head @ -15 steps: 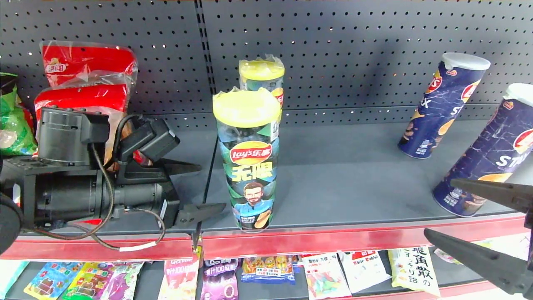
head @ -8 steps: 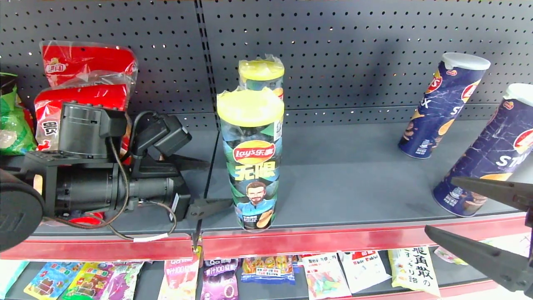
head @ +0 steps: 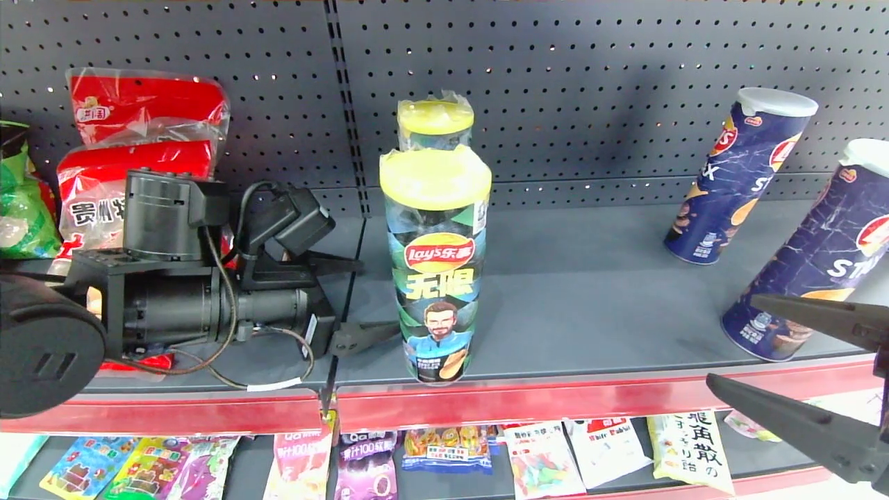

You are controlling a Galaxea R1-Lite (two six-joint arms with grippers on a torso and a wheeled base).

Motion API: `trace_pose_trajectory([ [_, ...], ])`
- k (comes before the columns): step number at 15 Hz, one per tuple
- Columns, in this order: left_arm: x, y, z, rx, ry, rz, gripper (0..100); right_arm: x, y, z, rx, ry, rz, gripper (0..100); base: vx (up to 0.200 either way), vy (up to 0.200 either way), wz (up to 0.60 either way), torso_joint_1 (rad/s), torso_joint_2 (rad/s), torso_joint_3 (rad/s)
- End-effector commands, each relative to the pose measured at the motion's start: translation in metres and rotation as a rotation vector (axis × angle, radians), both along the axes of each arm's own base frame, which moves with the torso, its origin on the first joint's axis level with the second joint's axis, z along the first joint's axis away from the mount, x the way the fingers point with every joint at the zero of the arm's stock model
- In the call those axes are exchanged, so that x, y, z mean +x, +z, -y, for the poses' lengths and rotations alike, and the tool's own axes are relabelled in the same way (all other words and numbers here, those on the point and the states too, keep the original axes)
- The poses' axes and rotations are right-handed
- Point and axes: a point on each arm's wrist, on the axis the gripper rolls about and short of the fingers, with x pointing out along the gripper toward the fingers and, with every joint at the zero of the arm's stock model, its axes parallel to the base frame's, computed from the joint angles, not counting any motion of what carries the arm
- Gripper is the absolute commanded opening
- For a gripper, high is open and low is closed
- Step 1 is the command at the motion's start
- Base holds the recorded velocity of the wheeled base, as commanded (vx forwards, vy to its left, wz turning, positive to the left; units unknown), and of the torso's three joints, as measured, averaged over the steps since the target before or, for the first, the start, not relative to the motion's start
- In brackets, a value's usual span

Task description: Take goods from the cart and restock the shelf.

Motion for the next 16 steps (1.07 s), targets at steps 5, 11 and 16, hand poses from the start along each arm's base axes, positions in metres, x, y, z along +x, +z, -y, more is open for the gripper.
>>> trace_pose_trajectory([
  [5, 0.001, 0.003, -0.014, -0.005, 0.048, 0.009, 100, 0.001, -0.001, 0.000, -0.004, -0.004, -0.005, 100, 0.000, 0.000, 0.00, 0.000, 0.00, 0.000],
  [11, -0.064, 0.044, -0.067, -0.102, 0.202, 0.053, 100, 0.024, -0.001, -0.018, -0.045, 0.004, -0.057, 100, 0.000, 0.000, 0.00, 0.000, 0.00, 0.000],
  [16, -0.189, 0.032, -0.107, -0.074, 0.530, -0.031, 100, 0.003, -0.016, -0.002, -0.057, -0.025, -0.045, 100, 0.000, 0.000, 0.00, 0.000, 0.00, 0.000],
])
